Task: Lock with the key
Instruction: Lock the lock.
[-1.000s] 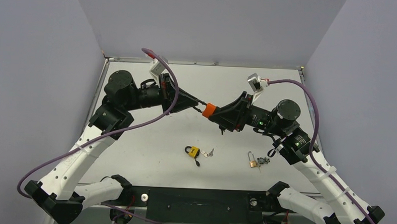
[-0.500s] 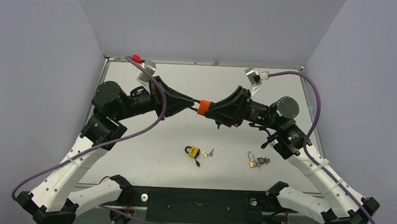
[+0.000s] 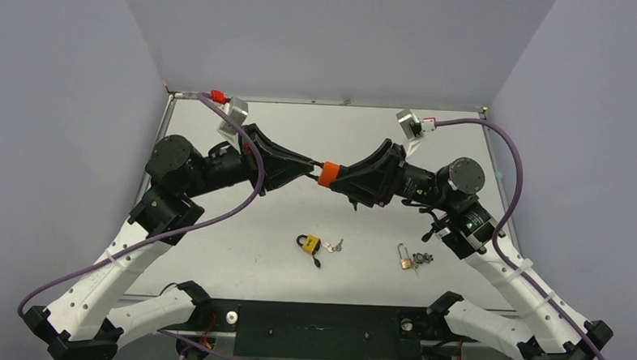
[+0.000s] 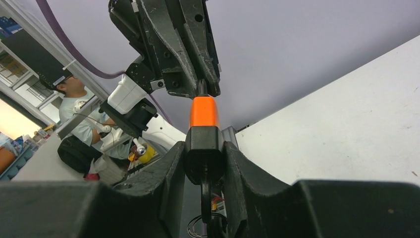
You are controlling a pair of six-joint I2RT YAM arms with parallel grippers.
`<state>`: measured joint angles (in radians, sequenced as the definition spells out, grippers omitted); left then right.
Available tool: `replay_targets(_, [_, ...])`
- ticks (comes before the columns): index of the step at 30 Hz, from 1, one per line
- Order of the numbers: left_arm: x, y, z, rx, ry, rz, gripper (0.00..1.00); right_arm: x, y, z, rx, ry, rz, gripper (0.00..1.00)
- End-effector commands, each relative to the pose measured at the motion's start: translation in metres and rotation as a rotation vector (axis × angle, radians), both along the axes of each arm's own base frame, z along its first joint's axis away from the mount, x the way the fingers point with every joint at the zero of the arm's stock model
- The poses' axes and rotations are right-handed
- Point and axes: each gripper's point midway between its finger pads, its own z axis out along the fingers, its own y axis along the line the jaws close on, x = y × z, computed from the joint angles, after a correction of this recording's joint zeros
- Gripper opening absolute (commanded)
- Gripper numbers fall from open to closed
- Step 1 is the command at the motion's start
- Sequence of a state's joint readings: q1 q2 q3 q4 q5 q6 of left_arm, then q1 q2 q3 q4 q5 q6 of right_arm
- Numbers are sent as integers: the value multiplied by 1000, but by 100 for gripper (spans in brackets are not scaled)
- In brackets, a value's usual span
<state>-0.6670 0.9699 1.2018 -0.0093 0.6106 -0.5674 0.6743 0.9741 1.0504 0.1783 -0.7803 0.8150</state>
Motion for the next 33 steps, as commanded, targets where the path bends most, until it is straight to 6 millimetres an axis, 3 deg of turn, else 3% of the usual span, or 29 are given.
replay_targets(1, [-35,-25,-20,50,58,-202,0,9,6,33,76,-76,-57,0])
replay_targets(23, [-48,-49,-30,69,69,-264,0,19,14,32,60,-74,-76,0])
replay_targets(33, [-54,-44,-69,122,159,-244,0,30,1,62,130,-105,-151,0])
